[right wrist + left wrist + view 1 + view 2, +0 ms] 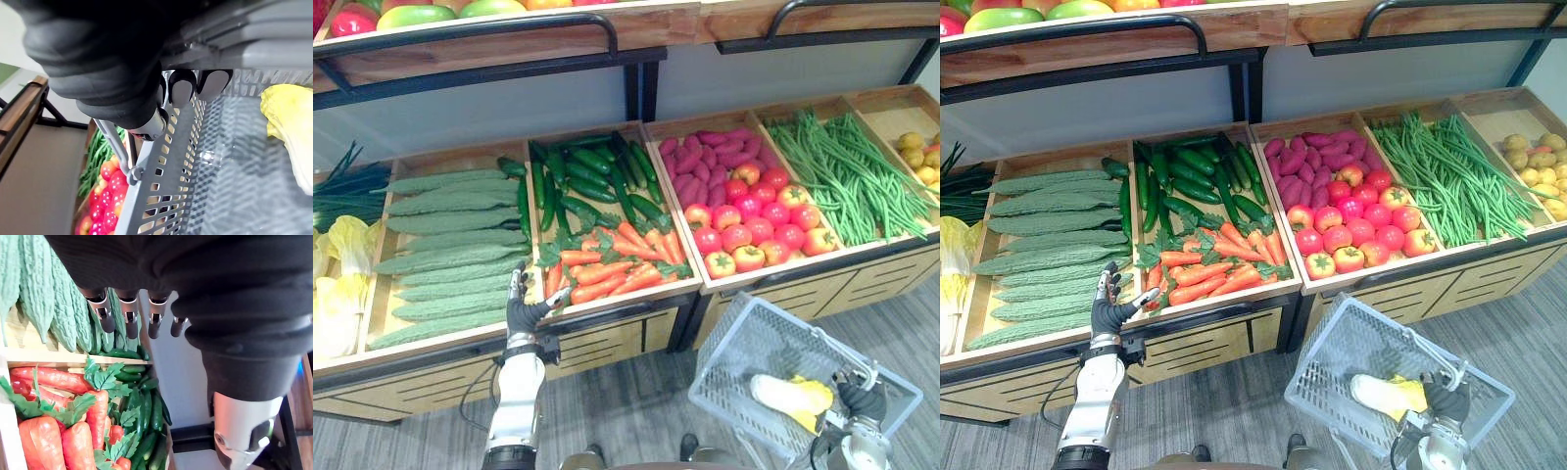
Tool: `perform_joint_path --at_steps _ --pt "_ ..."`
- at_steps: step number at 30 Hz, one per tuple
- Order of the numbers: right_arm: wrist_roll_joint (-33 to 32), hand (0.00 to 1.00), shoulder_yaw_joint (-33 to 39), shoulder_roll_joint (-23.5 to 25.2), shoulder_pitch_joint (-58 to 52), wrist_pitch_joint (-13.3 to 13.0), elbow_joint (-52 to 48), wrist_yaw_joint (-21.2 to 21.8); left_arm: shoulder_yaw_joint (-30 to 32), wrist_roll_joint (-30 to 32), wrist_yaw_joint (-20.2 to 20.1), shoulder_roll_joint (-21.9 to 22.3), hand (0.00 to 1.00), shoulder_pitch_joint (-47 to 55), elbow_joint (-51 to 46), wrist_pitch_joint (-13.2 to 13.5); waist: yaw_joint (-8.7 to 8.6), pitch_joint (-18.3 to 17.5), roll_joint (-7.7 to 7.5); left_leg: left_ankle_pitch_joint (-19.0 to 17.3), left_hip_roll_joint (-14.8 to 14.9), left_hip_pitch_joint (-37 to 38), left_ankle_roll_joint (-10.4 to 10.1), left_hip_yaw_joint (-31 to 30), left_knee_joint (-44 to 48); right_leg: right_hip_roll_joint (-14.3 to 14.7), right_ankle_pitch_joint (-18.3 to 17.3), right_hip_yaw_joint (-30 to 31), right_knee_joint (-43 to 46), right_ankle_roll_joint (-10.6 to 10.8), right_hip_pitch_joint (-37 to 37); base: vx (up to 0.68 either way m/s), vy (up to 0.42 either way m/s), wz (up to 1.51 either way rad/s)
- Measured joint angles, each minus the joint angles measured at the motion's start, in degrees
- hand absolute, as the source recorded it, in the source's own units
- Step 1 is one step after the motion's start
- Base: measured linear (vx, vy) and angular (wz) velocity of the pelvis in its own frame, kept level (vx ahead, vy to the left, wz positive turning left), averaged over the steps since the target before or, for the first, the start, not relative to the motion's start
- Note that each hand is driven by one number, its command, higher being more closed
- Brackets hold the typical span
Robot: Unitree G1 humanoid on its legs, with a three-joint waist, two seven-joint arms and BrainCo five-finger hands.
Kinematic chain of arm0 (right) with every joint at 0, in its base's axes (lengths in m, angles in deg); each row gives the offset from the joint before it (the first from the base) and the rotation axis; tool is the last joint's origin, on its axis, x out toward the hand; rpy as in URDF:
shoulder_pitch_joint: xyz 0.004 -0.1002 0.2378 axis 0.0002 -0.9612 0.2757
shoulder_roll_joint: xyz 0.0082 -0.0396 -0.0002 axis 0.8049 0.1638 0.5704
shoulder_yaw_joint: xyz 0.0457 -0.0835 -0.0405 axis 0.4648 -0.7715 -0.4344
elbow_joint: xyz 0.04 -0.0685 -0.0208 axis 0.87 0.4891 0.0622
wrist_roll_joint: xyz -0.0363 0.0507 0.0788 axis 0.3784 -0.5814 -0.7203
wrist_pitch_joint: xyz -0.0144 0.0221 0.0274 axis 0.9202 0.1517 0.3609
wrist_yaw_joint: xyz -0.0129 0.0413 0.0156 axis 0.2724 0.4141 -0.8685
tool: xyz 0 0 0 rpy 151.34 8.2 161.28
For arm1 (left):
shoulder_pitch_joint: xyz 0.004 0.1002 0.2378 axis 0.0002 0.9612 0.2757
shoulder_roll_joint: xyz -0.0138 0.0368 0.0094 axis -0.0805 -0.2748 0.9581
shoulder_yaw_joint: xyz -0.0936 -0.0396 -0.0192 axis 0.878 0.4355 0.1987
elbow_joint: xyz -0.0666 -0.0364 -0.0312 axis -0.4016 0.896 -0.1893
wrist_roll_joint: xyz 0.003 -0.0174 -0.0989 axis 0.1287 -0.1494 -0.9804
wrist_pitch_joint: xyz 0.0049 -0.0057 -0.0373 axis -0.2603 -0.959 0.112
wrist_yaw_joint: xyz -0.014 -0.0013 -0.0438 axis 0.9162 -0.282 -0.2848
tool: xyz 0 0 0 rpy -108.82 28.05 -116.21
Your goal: Pick vegetable in the basket
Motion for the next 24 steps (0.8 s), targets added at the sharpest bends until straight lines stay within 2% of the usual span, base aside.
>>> perform_joint_path --at_steps 4,11,13,17,20,24 --pt "-0.02 1.00 -0.65 -0.07 3.09 0.13 5.58 1.00 -0.62 4.55 -0.16 -5.02 0.00 -4.00 7.23 -0.09 -1.49 0.00 -0.26 2.26 -0.17 1.43 0.02 1.25 -3.21 1.44 1.96 1.78 -1.98 -0.68 -0.34 0.10 -0.006 -0.21" --pt "0.00 1.00 -1.12 -1.86 5.54 0.08 5.93 2.21 -0.85 14.41 -0.44 -13.74 0.00 -14.07 16.53 -0.93 -3.90 1.47 -1.99 2.27 -0.67 -0.34 0.08 2.56 -3.12 1.56 3.94 5.16 -3.57 -0.64 -2.52 0.02 0.021 -0.17" --pt "-0.02 1.00 -1.72 -2.07 6.22 -0.47 5.92 2.23 -1.49 15.83 -0.37 -14.93 0.00 -15.77 18.27 -1.31 -4.06 1.99 -2.48 2.32 -0.81 -0.98 0.17 3.01 -3.00 1.53 4.56 5.97 -3.97 -0.50 -3.27 -0.05 0.027 -0.15" --pt "-0.06 1.00 -3.28 -2.41 8.50 -1.57 5.69 2.18 -2.99 19.03 0.44 -16.50 0.00 -22.10 22.09 -2.57 -4.06 5.22 -3.67 2.63 -1.09 -3.77 0.63 3.25 -2.21 1.36 6.54 7.33 -5.38 -0.34 -5.37 -0.10 0.009 -0.08" --pt "-0.92 1.00 -4.62 -3.39 9.16 -1.78 5.61 2.15 -4.18 20.83 1.40 -16.65 0.00 -24.17 23.38 -3.11 -4.07 6.94 -3.66 2.71 -1.10 -4.84 0.70 3.24 -2.08 1.40 7.16 7.71 -5.92 -0.32 -6.33 -0.07 -0.006 -0.06" --pt "-1.58 1.00 -5.75 -3.73 8.95 -2.07 3.97 2.20 -8.32 26.51 2.03 -16.63 0.00 -27.34 25.00 -3.46 -3.90 9.32 -3.54 2.87 -0.89 -5.96 0.48 3.34 -1.78 1.49 7.64 8.01 -5.95 -0.22 -7.40 -0.01 -0.011 -0.05"
